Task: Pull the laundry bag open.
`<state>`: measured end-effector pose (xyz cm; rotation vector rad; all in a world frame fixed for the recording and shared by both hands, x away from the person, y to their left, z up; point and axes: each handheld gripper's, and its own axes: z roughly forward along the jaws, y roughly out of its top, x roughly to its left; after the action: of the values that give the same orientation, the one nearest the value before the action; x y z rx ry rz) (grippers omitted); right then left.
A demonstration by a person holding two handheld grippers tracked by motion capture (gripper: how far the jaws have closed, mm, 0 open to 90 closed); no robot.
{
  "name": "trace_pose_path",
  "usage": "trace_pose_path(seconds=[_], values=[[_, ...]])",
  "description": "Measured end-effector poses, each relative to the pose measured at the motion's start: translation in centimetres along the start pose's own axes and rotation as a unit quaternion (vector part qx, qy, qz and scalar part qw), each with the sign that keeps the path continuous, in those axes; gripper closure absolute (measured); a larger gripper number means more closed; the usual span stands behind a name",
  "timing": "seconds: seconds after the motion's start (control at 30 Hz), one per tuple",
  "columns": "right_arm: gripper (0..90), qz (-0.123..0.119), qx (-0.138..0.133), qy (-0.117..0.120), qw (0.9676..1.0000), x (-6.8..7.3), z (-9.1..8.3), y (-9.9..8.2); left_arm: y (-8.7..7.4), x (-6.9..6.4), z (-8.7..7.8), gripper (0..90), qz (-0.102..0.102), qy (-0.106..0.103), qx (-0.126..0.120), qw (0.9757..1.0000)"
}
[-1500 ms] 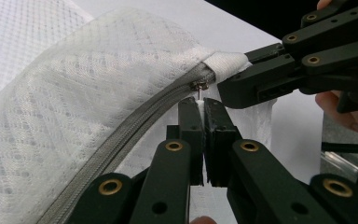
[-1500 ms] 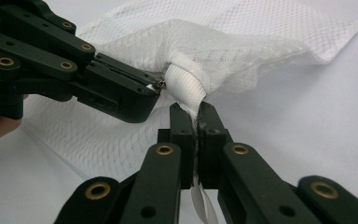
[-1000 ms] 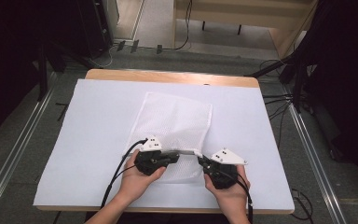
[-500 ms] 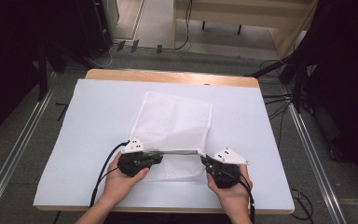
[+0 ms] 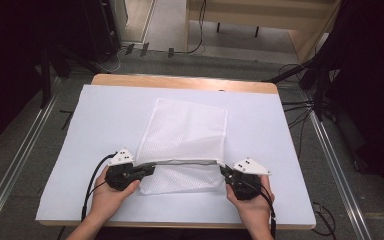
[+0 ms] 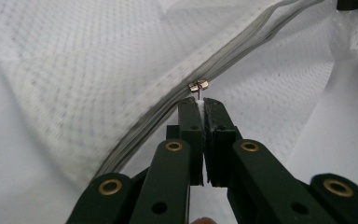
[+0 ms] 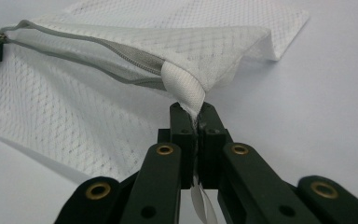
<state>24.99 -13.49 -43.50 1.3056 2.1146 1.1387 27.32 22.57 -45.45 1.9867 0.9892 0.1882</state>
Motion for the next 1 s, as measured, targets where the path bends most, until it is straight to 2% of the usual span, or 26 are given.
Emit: trace_pose_path(seconds=[0.23,0.4,0.5,0.53,0.6,0.63,0.67,0.73,0.77,0.83,0.93,1.0], values=[[88.9,0.003,0.001,-0.002,1.0,-0.3,-0.1,-0.1,-0.6,1.0,-1.6,88.7,0.001,0.016,0.001,0.9999],[88.9,0.004,0.003,-0.002,1.0,-0.5,-0.1,-0.2,-1.0,1.6,-2.5,88.7,-0.006,0.017,0.001,0.9998],[88.9,0.002,0.005,0.001,1.0,-0.4,0.0,-0.1,-1.1,1.5,-2.9,88.6,0.005,0.023,0.002,0.9997],[88.9,0.0,0.004,0.001,1.0,-0.3,0.0,-0.1,-1.2,1.5,-2.9,88.6,0.004,0.022,0.002,0.9998],[88.8,0.001,0.003,0.0,1.0,-0.3,0.0,-0.1,-1.3,1.7,-2.9,88.3,-0.004,0.003,0.006,1.0],[88.8,0.0,0.004,0.0,1.0,-0.3,0.0,-0.1,-1.5,1.9,-2.9,87.8,-0.01,-0.003,-0.002,0.9999],[88.8,0.001,0.004,0.003,1.0,-0.3,0.0,-0.1,-1.7,2.0,-3.0,85.1,-0.016,-0.006,-0.021,0.9996],[88.7,0.004,0.003,0.014,0.9999,-0.4,0.0,-0.3,-1.9,2.3,-3.5,63.2,-0.03,-0.007,-0.052,0.9982],[88.5,0.001,0.0,0.02,0.9998,-0.4,0.1,-0.5,-2.0,2.4,-3.7,56.3,-0.03,-0.007,-0.066,0.9974],[88.3,-0.003,0.003,0.019,0.9998,-0.3,0.2,-0.7,-1.9,2.4,-4.4,41.8,-0.029,0.008,-0.087,0.9957],[87.1,0.0,0.0,0.021,0.9998,-0.4,0.3,-0.9,-2.0,2.4,-5.4,26.9,-0.031,0.023,-0.11,0.9931],[85.8,0.002,-0.004,0.026,0.9996,-0.5,0.2,-0.9,-2.2,2.6,-5.9,23.8,-0.036,0.029,-0.121,0.9916]])
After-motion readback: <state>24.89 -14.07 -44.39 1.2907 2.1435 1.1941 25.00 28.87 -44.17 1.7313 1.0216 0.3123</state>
